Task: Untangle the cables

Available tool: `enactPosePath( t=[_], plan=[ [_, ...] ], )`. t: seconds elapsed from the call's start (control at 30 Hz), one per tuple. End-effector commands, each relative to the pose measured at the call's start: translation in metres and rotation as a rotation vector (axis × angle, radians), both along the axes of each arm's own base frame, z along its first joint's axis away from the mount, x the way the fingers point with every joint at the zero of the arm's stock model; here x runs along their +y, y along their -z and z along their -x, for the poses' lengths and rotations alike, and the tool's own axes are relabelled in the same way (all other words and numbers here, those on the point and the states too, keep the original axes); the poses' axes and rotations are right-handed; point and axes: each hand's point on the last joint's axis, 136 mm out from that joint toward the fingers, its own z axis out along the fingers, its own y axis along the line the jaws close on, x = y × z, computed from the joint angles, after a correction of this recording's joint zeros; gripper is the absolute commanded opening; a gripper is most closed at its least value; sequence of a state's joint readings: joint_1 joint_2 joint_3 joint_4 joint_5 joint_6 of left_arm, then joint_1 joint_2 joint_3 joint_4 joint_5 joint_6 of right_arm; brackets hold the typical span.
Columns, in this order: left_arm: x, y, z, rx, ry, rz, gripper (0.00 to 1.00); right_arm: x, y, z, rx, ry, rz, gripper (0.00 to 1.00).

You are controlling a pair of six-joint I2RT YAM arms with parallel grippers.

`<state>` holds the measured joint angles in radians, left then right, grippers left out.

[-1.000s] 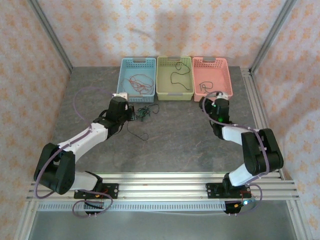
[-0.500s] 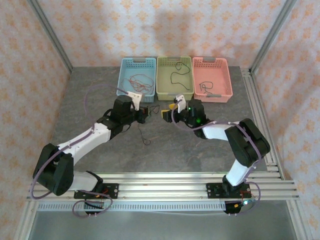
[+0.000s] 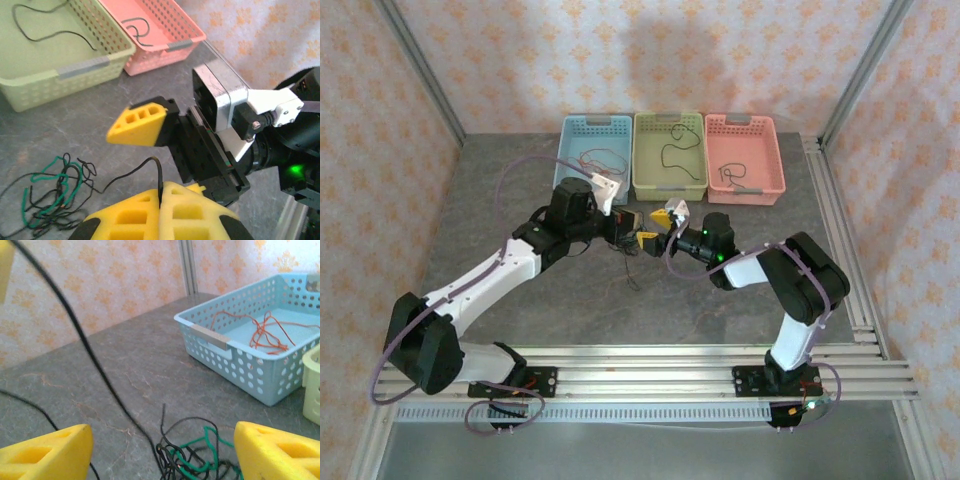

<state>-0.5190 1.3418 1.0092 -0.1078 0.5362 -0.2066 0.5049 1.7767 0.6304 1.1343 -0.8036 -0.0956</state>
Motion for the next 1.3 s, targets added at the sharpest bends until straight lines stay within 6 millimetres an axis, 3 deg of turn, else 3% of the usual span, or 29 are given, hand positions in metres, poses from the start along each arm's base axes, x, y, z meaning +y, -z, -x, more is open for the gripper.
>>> enactPosePath(
  t=[0.0,0.1,0.2,0.27,0.53,0.7,0.9,1.27],
  plan=[
    [-0.017,0.001,0.011,0.015,0.07,-0.035,0.0,0.01,-0.015,0.004,-0.058,-0.044,-0.045,0.72],
    [-0.029,0.0,0.019,0.017,0.112,-0.047,0.0,0.009,-0.015,-0.001,-0.06,-0.016,-0.043,0.7],
    [-0.034,-0.004,0.028,0.011,0.133,-0.054,0.0,0.006,-0.013,-0.011,-0.046,0.045,-0.036,0.59],
    [-0.033,-0.018,0.033,-0.008,0.131,-0.023,0.0,0.004,-0.012,-0.014,-0.049,0.069,-0.024,0.55],
    [-0.027,-0.121,0.079,-0.153,0.198,0.164,0.0,0.0,0.005,-0.029,-0.008,0.129,0.05,0.51],
    [-0.017,-0.164,0.107,-0.218,0.222,0.238,0.0,-0.005,0.016,-0.039,0.023,0.189,0.108,0.5],
    [0.007,-0.189,0.12,-0.287,0.155,0.266,0.0,-0.023,0.04,-0.06,0.085,0.326,0.249,0.49],
    [0.086,-0.264,0.111,-0.42,-0.257,0.379,0.0,-0.057,0.053,-0.082,0.128,0.535,0.382,0.58]
  ],
)
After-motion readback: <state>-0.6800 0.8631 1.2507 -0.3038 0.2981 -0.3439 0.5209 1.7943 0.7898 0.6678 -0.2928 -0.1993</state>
